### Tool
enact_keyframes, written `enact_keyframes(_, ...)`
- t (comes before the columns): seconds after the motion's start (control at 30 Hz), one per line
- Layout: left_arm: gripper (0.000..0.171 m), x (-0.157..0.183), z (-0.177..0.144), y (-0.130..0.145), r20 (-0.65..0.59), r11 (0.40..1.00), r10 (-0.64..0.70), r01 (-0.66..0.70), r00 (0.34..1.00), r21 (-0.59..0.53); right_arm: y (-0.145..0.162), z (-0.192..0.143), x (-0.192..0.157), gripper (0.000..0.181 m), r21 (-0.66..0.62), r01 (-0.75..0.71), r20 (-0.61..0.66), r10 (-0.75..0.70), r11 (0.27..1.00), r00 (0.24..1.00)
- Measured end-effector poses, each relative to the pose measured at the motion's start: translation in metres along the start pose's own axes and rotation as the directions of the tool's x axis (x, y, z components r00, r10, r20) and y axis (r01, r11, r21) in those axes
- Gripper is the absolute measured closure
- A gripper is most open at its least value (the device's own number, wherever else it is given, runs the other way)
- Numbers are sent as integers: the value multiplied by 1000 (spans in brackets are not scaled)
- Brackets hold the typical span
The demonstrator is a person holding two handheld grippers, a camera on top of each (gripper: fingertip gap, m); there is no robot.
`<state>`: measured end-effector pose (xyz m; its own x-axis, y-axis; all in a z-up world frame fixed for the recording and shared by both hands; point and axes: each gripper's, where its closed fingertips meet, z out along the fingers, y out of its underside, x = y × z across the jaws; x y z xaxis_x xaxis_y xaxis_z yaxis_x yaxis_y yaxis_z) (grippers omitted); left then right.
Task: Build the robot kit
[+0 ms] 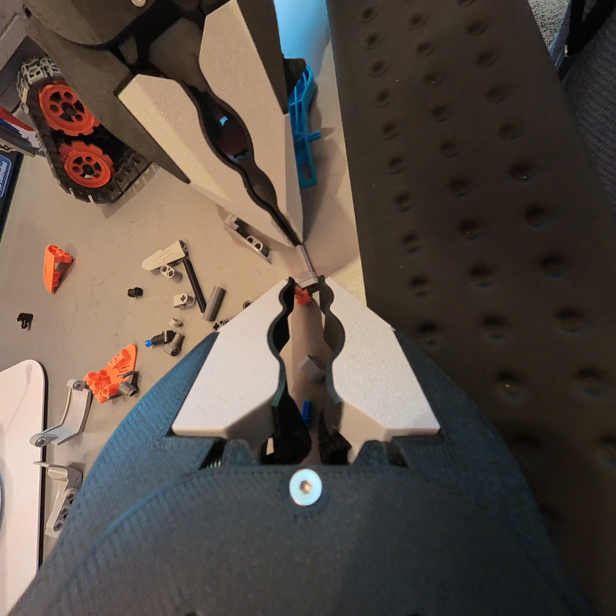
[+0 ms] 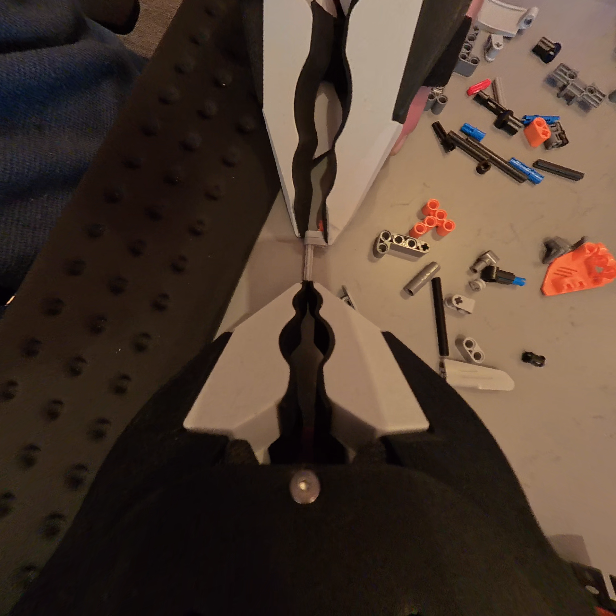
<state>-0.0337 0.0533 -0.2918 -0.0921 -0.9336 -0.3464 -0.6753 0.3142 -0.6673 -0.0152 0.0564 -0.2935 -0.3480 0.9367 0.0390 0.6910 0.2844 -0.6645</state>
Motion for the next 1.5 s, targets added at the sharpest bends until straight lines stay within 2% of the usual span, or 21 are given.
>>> enact_keyframes(0.73, 159, 2, 0, 0, 3, 999, -52, 52, 999, 12, -2, 2, 1, 181, 23, -3, -21, 3, 1000, 1000)
enact_keyframes(1.5, 159, 1, 0, 0, 2, 997, -76, 75, 997, 21, -4, 3, -4, 181, 63, 59, -37, -57, 996, 998)
